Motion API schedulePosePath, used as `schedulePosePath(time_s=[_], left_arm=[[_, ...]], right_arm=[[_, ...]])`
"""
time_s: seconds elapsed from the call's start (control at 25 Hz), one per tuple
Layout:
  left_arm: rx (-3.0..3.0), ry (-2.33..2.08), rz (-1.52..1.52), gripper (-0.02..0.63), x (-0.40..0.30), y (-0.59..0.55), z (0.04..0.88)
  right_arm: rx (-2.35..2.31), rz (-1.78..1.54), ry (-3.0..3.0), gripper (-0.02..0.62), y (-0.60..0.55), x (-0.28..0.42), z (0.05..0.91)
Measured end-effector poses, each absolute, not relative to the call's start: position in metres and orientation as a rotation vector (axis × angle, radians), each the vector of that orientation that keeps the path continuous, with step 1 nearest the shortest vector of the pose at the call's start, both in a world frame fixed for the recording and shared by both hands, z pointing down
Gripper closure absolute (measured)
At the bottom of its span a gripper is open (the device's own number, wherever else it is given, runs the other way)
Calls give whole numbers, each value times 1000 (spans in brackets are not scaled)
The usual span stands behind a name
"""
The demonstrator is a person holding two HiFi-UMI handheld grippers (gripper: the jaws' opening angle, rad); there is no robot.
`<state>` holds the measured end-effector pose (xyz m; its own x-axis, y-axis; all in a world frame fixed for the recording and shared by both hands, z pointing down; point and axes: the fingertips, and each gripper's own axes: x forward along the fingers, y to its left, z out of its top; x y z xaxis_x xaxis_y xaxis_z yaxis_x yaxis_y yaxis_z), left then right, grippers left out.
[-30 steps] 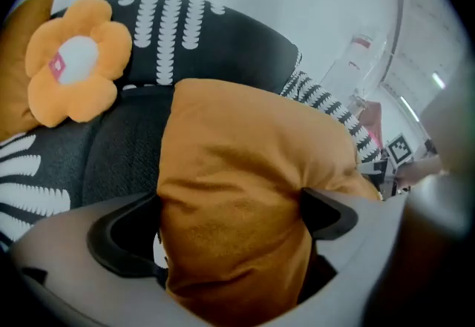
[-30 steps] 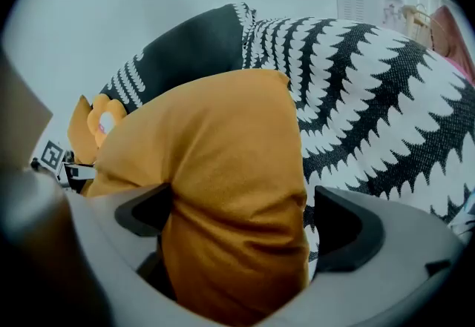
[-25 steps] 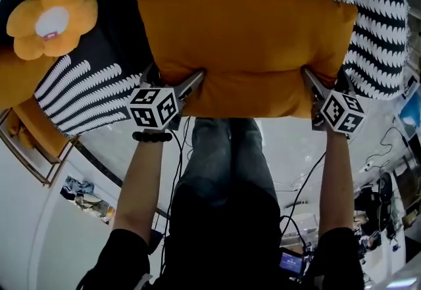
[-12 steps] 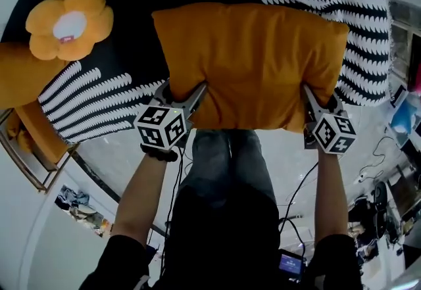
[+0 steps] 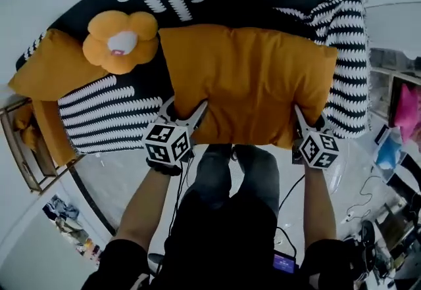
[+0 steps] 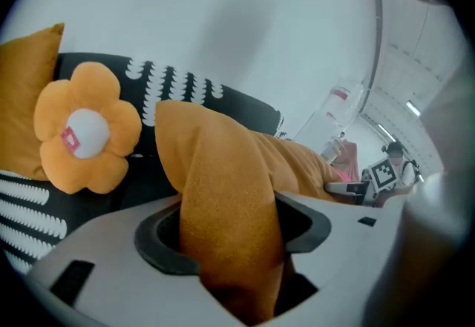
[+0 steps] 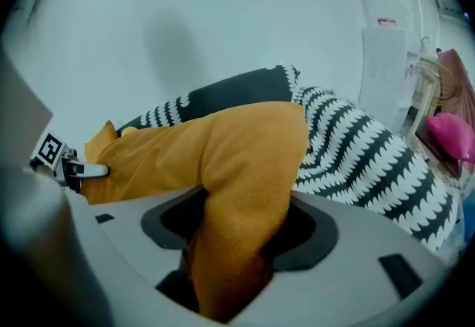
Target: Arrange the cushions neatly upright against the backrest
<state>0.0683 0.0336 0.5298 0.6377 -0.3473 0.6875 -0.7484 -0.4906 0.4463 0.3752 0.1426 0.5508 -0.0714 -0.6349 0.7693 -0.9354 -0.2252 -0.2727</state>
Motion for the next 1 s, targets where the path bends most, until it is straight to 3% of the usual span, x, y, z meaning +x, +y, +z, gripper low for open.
schedulePosePath(time_s=[0.36, 1.0], left_arm=[[2101, -1051, 525, 310, 37, -49, 458], [2228, -1206, 223, 298, 67, -153, 429]], right_arm=[[1827, 984, -1876, 291, 21, 358, 478], [1877, 655, -2088, 272, -112, 404, 440]])
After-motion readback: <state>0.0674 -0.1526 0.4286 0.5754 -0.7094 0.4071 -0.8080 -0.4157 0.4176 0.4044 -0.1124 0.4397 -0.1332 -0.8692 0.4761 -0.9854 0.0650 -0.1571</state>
